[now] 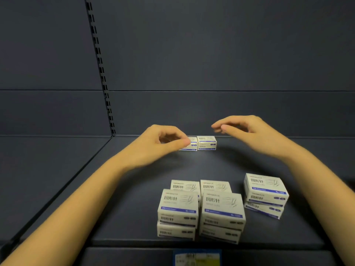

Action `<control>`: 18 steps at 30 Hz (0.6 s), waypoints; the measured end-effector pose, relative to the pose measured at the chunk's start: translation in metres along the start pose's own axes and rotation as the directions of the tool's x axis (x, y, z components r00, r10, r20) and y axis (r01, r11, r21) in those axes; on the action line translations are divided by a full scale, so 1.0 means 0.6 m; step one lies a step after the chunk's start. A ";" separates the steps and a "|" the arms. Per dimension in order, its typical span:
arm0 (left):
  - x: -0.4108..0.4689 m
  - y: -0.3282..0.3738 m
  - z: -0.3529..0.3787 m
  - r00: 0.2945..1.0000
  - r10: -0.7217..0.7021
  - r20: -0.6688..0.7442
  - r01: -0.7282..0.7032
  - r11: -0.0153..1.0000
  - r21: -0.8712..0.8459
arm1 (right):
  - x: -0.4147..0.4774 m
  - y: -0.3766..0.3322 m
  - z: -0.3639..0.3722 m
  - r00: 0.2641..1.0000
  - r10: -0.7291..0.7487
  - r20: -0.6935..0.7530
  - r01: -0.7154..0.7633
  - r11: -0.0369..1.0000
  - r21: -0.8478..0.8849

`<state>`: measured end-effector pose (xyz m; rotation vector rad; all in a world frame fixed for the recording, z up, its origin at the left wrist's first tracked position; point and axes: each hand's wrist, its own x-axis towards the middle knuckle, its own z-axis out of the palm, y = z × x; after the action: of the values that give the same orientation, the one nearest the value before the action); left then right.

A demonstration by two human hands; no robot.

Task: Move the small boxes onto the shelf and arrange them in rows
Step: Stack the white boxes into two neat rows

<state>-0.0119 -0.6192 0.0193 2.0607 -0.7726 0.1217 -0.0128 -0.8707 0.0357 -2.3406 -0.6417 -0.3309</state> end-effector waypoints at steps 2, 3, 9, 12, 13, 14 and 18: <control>-0.040 0.018 0.001 0.999 0.040 0.006 -0.040 0.999 -0.002 | -0.031 -0.032 -0.004 0.998 -0.034 0.053 0.035 0.999 -0.029; -0.059 0.024 0.001 0.998 0.054 0.015 -0.054 0.999 0.007 | -0.047 -0.046 -0.004 0.996 -0.047 0.076 0.050 0.998 -0.043; -0.138 0.038 -0.004 0.992 0.030 0.125 -0.041 0.995 0.091 | -0.138 -0.097 0.001 0.972 -0.129 0.198 0.163 0.972 -0.167; -0.156 0.037 -0.002 0.992 0.031 0.124 -0.048 0.990 0.135 | -0.167 -0.101 0.007 0.970 -0.125 0.210 0.176 0.954 -0.242; -0.160 0.036 -0.001 0.994 0.031 0.106 -0.046 0.988 0.145 | -0.173 -0.103 0.009 0.971 -0.121 0.206 0.175 0.946 -0.271; -0.162 0.034 0.000 0.995 0.029 0.091 -0.043 0.987 0.153 | -0.178 -0.104 0.011 0.972 -0.113 0.205 0.172 0.937 -0.304; -0.164 0.027 0.002 0.995 0.006 0.096 -0.019 0.991 0.133 | -0.186 -0.110 0.019 0.977 -0.056 0.206 0.139 0.900 -0.414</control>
<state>-0.0999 -0.5799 -0.0057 2.2019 -0.8564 0.0847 -0.1416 -0.8599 0.0191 -2.7907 -0.8518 -0.3212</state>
